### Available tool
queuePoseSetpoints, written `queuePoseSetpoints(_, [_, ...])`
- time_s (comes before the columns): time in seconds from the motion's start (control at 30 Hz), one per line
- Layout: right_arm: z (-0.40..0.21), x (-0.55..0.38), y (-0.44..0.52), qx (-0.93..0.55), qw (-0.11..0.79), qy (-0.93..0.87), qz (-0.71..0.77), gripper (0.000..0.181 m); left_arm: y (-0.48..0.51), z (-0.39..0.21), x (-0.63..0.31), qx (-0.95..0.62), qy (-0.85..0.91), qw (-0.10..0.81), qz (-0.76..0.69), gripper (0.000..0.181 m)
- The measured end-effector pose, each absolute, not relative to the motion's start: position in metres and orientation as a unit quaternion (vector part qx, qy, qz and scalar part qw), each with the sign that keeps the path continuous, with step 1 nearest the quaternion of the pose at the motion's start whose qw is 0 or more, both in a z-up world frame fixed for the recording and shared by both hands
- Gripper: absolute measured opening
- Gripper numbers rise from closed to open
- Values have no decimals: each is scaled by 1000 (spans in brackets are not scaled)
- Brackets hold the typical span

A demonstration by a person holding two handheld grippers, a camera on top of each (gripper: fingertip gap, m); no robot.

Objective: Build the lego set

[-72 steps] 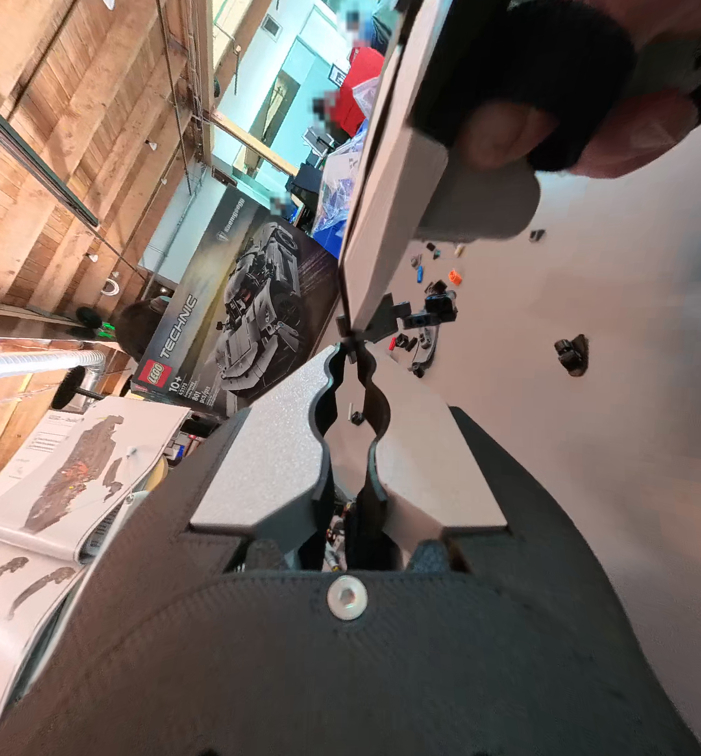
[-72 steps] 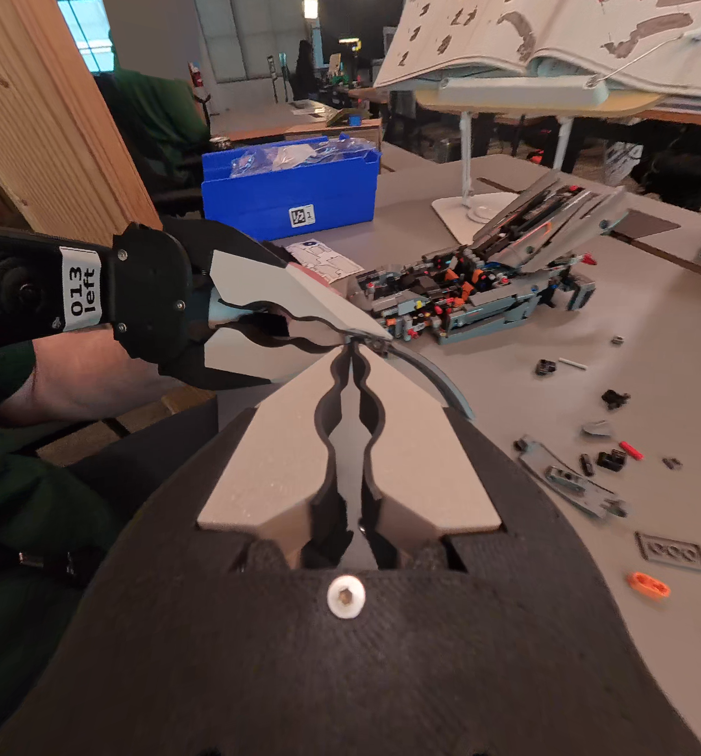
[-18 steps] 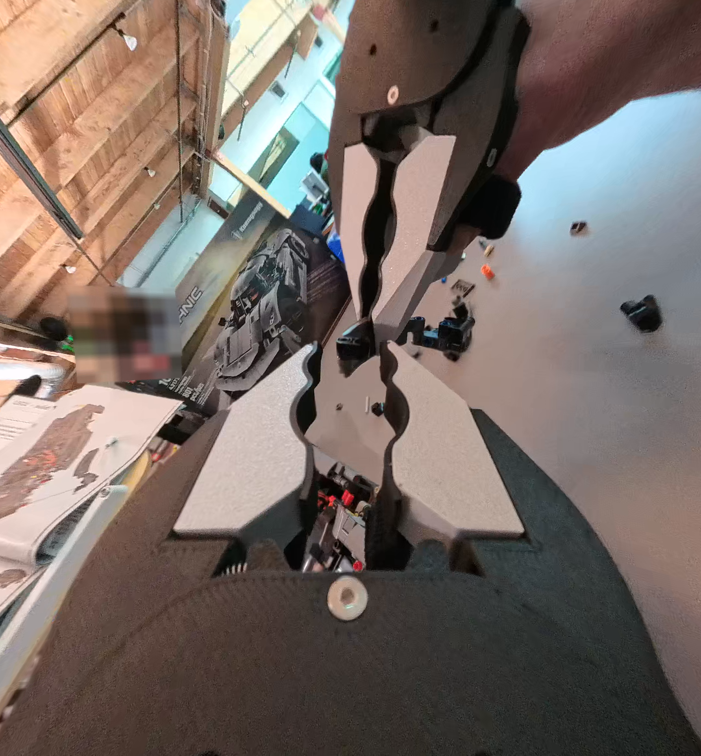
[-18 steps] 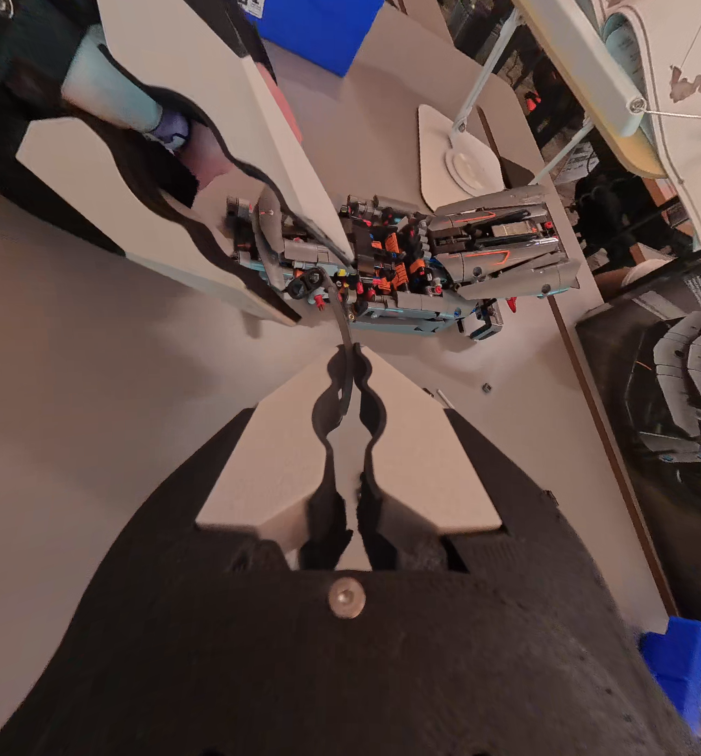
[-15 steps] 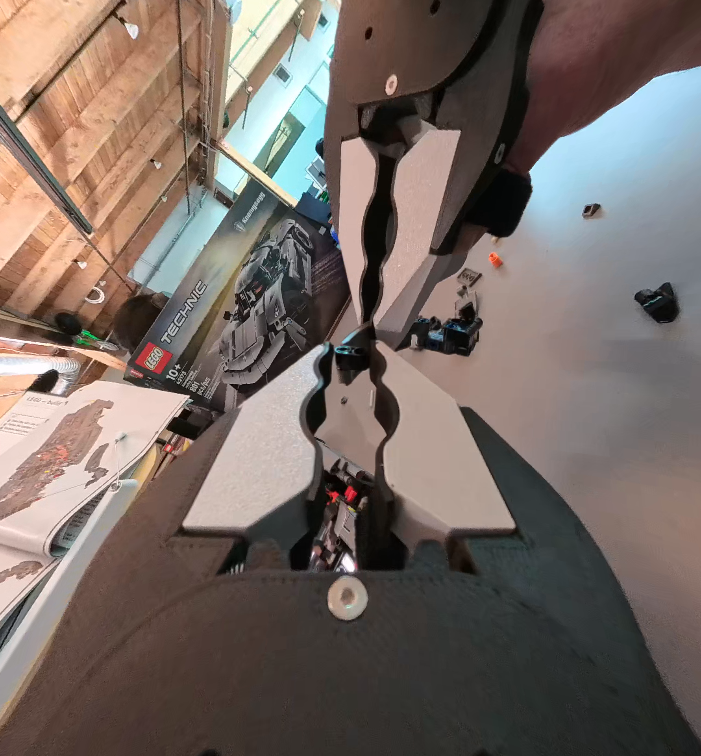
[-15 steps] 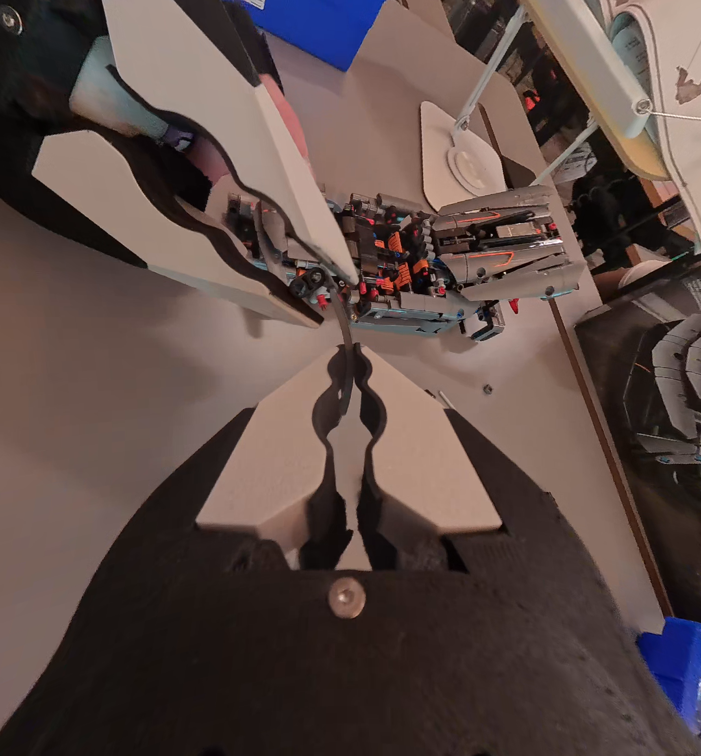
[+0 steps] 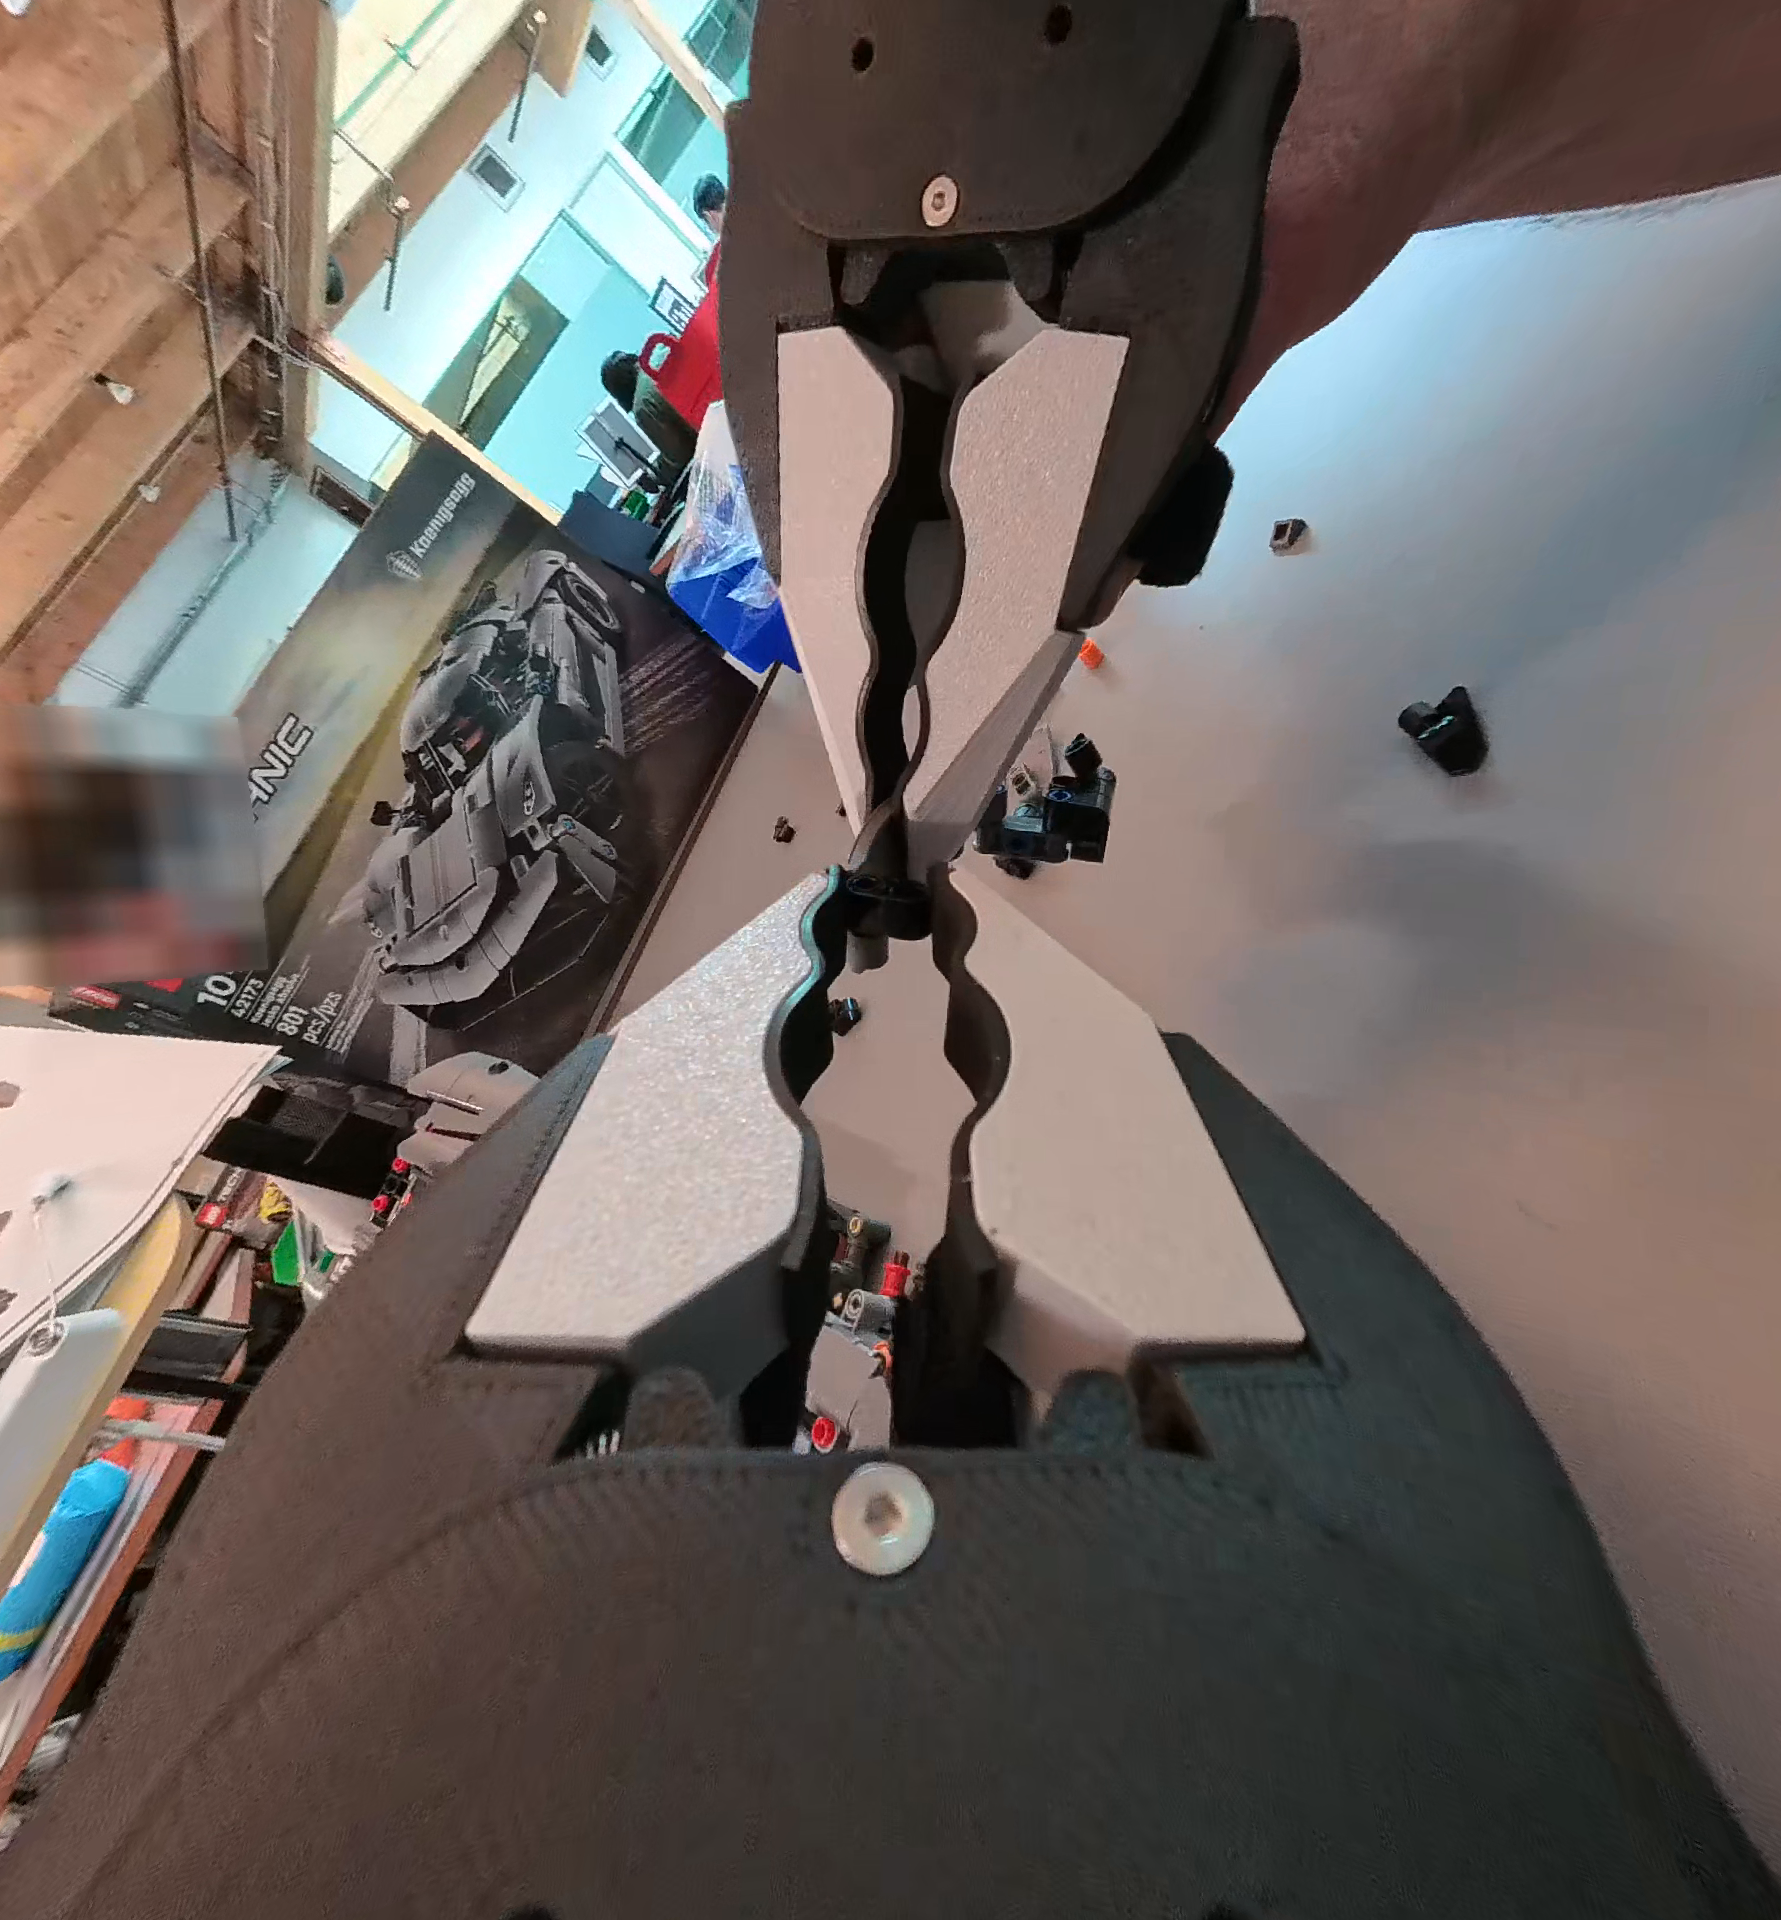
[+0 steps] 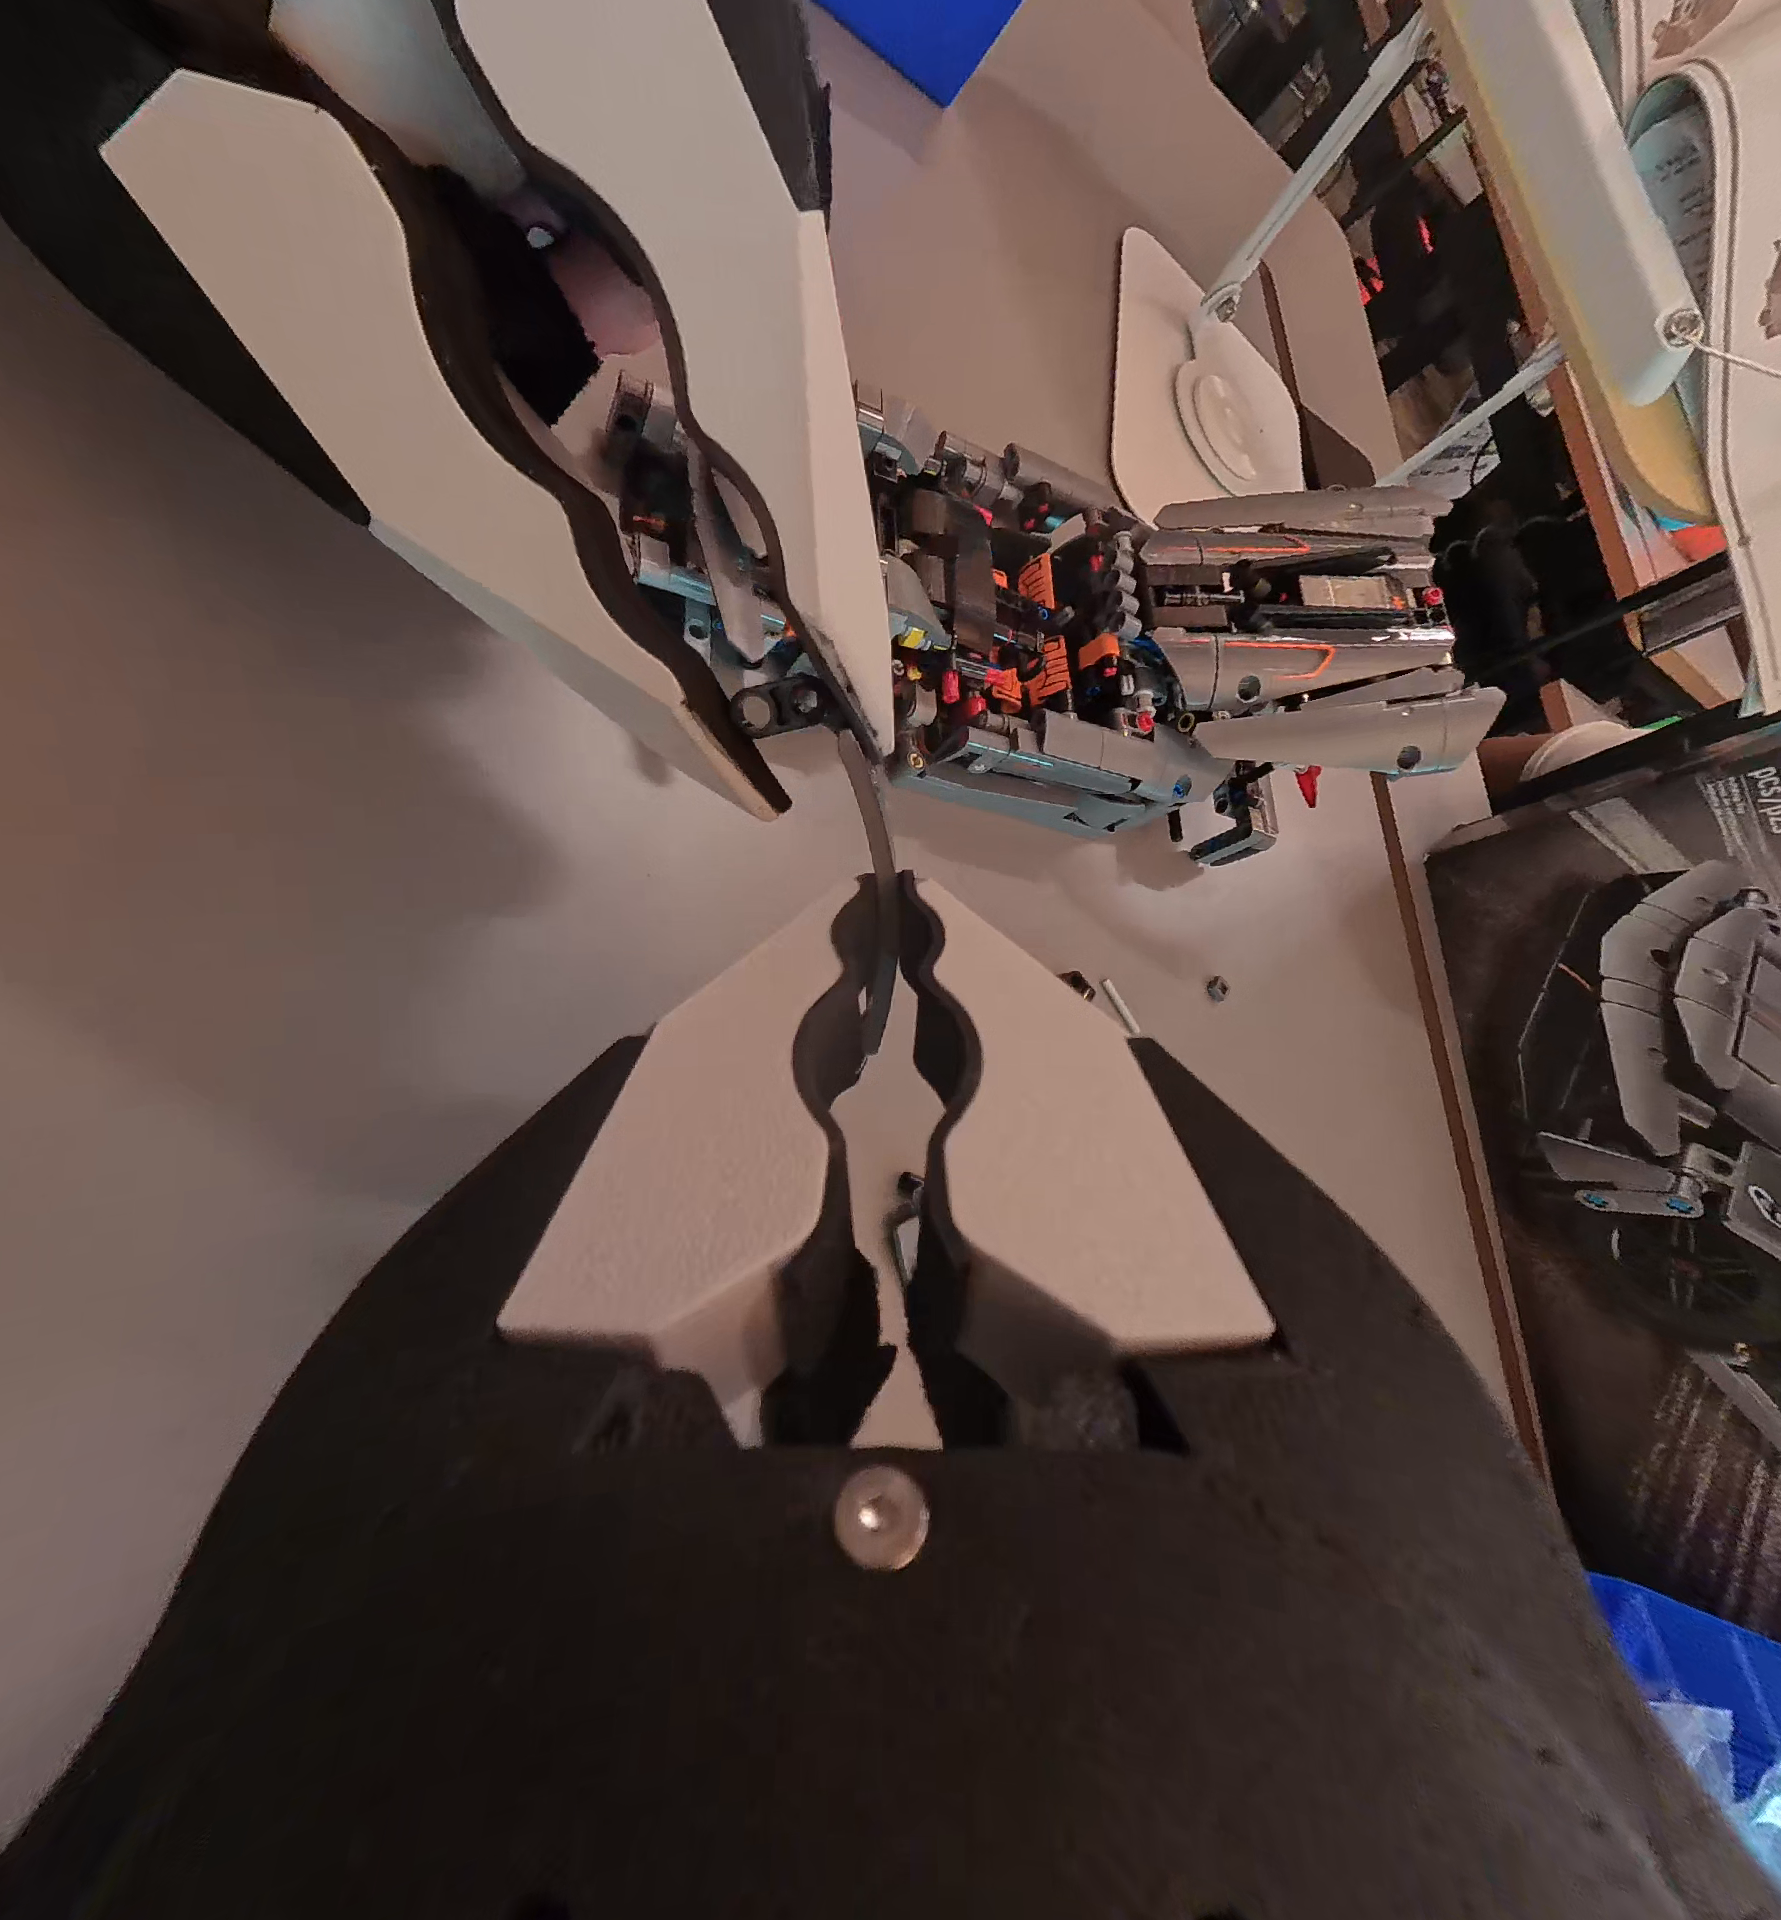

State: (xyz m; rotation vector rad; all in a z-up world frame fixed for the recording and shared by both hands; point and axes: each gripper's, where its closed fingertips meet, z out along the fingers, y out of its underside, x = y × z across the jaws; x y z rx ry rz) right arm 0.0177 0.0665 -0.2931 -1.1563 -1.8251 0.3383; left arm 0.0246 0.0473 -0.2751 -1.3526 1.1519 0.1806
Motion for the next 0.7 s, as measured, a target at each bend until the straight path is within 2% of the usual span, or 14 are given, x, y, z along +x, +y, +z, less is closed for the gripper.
queuePoseSetpoints(0.1, [-292,18,67,-466,465,-741,134,0,48,-272,24,-586,492,638,84,16])
queuePoseSetpoints(0.27, [-291,19,68,-464,477,-734,136,0,48,-263,17,-581,463,663,89,37])
queuePoseSetpoints(0.7, [-271,24,91,-481,541,-676,138,0,54,-256,2,-606,399,686,49,47])
